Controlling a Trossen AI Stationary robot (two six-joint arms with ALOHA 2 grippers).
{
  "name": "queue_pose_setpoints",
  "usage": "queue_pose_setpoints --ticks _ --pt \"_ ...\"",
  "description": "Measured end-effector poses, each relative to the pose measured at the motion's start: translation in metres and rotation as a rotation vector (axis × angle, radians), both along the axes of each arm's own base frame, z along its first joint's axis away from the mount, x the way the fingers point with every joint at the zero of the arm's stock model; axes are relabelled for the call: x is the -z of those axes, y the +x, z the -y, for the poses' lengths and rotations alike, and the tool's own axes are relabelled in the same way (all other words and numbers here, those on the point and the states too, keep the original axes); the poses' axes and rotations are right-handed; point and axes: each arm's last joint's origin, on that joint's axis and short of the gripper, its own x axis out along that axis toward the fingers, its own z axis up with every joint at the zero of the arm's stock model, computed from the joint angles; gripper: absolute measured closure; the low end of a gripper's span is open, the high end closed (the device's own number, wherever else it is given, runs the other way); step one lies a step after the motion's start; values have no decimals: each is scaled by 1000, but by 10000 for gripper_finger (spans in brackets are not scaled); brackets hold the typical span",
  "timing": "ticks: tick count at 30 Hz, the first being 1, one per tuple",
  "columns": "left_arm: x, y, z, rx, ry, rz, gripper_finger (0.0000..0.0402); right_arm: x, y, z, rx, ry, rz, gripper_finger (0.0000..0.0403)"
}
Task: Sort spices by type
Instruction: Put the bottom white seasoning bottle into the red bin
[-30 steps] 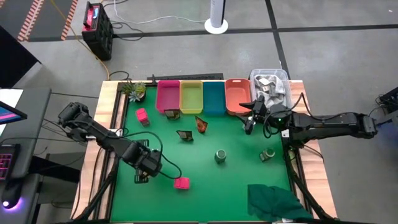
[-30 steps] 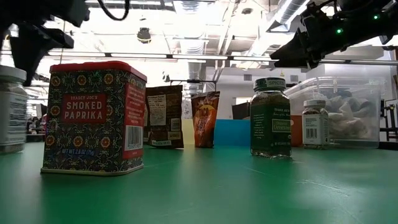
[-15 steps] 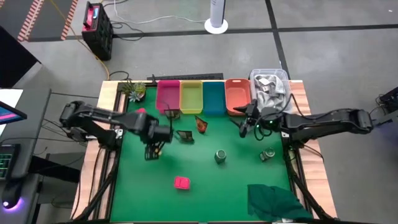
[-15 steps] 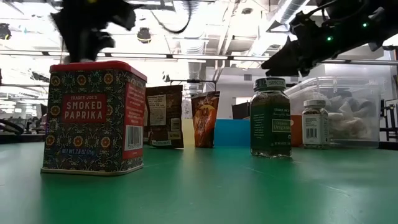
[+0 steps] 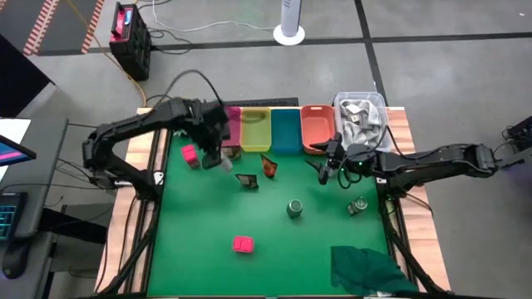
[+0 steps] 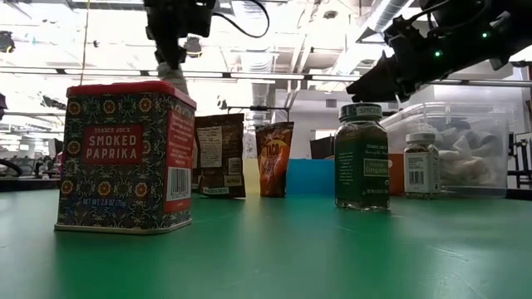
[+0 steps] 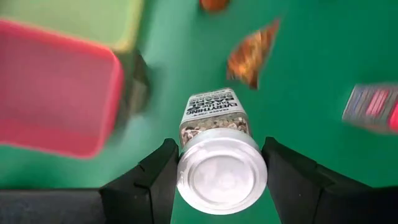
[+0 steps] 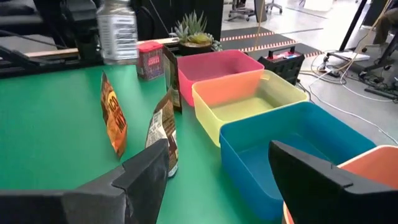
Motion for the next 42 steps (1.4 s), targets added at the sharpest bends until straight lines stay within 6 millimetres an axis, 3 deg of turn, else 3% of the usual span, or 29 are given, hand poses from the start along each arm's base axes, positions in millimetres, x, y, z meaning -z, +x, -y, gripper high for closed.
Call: queue_pose_setpoints --ticks 10,16,19,22,27,36,42 --pt "-21 -10 -58 -139 77 205 204 -2 0 0 -3 -12 11 102" --pt "-6 3 -102 -205 108 121 204 -3 0 0 -4 -20 23 102" --pt "3 9 -124 -191 136 0 204 -3 0 0 -5 -20 23 102" --pt "11 9 -147 -205 152 -112 204 -3 1 -1 -10 -18 23 102" --pt "25 12 -180 -212 153 -150 204 -3 1 -2 -13 -15 24 102" --pt "82 29 -200 -122 50 -295 203 -3 1 -2 -13 -15 23 102" --pt "96 33 -203 -145 40 -362 184 -3 1 -2 -16 -24 17 102"
